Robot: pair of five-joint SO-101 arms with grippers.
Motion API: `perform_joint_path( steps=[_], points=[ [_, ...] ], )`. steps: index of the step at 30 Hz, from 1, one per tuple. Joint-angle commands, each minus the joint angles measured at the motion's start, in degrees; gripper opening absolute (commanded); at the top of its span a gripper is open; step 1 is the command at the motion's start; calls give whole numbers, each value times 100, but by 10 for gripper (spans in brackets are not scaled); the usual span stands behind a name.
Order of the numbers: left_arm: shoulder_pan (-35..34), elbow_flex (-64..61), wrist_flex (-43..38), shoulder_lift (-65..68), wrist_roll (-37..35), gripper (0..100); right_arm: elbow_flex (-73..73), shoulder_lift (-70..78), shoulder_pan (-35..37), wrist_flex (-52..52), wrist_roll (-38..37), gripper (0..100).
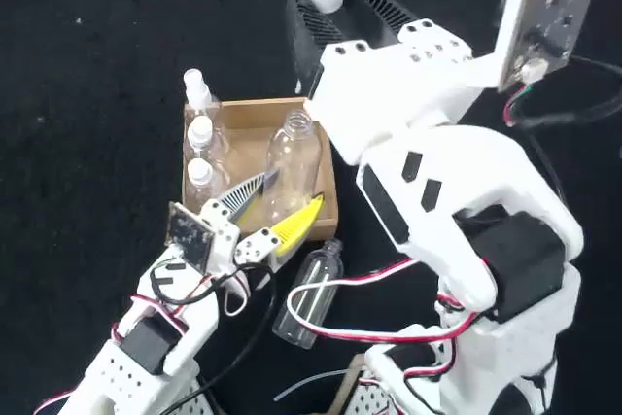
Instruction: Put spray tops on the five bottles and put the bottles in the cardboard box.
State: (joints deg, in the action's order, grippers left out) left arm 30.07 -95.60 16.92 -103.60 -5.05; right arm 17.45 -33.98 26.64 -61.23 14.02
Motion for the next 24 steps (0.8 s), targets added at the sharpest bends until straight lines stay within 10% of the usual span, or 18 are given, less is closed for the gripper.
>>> perform_joint_path(
  steps=[1, 24],
  points=[
    [4, -189, -316, -35, 26, 102, 40, 22, 114, -220, -457, 90],
    [48, -189, -114, -26, 26, 102, 277, -13, 519, -651, -457, 89]
  ],
)
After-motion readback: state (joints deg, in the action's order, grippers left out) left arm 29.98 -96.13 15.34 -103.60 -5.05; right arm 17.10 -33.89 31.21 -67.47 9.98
